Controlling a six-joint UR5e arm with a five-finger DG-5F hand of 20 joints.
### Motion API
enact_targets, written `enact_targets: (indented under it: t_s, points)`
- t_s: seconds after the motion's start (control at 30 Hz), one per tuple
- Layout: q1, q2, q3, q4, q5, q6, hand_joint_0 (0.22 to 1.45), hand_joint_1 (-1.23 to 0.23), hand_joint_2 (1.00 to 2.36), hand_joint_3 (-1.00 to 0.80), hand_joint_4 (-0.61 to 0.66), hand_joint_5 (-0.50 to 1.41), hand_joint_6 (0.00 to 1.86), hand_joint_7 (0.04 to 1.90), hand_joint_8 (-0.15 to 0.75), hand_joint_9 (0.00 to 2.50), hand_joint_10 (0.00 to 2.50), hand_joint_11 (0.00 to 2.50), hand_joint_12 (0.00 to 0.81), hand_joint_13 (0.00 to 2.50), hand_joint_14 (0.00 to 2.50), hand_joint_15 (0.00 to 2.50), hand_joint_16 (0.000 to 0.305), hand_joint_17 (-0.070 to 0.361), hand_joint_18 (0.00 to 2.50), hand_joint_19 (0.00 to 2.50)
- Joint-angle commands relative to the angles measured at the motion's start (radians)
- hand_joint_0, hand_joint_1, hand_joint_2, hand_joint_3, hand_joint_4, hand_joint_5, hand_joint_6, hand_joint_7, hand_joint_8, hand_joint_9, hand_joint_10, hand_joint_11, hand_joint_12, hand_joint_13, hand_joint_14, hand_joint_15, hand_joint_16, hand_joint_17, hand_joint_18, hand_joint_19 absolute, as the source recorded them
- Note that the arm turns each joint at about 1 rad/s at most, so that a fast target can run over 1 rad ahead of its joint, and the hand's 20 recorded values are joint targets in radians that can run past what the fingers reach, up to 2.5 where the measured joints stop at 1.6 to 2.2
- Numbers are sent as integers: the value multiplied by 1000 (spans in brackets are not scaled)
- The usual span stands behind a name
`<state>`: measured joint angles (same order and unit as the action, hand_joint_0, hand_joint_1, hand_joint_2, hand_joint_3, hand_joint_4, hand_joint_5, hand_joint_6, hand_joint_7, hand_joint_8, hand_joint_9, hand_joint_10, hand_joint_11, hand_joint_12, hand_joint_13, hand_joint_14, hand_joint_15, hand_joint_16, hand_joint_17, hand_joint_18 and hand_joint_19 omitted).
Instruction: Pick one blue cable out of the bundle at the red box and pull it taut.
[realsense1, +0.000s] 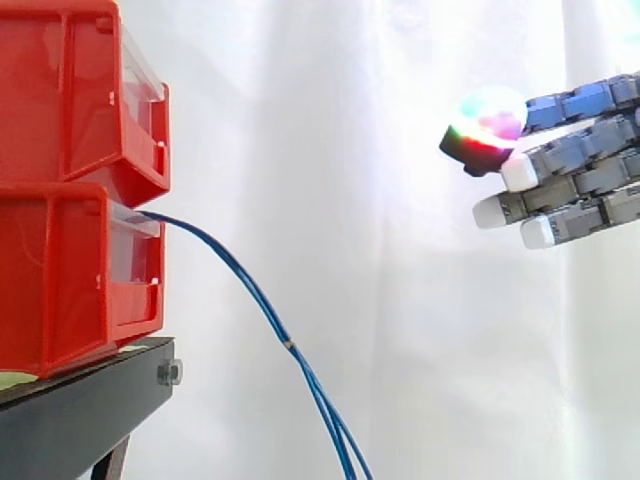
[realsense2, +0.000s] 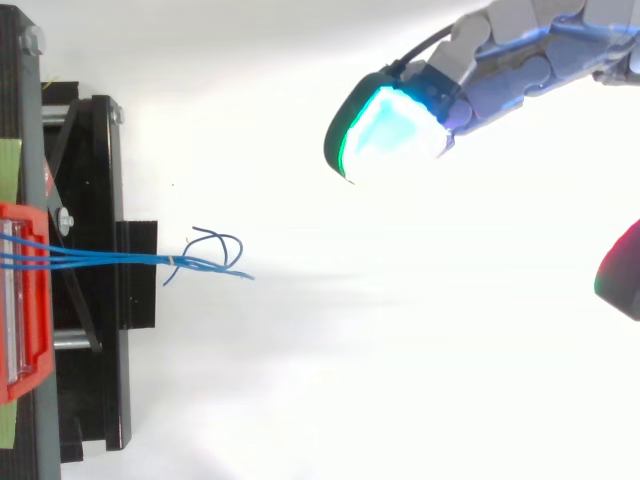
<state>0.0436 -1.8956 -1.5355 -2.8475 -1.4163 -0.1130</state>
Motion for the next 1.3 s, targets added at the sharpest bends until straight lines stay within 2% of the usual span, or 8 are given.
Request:
enact_targets:
  t_s: [0.0,0.2,0.23,0.37,0.5,0.8,1.0,1.27]
  points:
    - [10,0,0,0,20,3,508,-736,1000,-500,329,-199,502,722,317,362,2,160,361,285,4,120,56,126,296,194]
    - [18,41,0,-89,17,6,500,-710,1000,-500,330,-199,502,720,321,362,2,161,365,271,4,117,57,127,286,183]
    - [21,76,2,-132,19,3,500,-708,1000,-500,331,-199,502,719,320,357,2,160,366,263,4,115,57,128,274,182]
    - [27,124,2,-184,25,-4,487,-700,1000,-500,323,-201,502,723,313,323,2,130,373,203,3,96,59,133,192,159]
    - [32,131,2,-236,31,3,478,-701,1000,-500,318,-203,502,722,314,311,2,120,374,167,3,88,61,136,163,156]
    - [50,131,0,-236,43,-7,474,-698,1000,-500,318,-204,502,722,317,313,2,124,376,173,3,92,61,137,165,158]
    - [53,116,0,-230,53,-8,480,-706,1000,-500,339,-197,502,728,324,343,2,124,378,190,3,90,60,135,180,142]
    - [56,-27,0,-165,57,4,505,-799,1000,-500,374,-172,502,801,318,380,2,144,368,187,2,67,58,131,176,117]
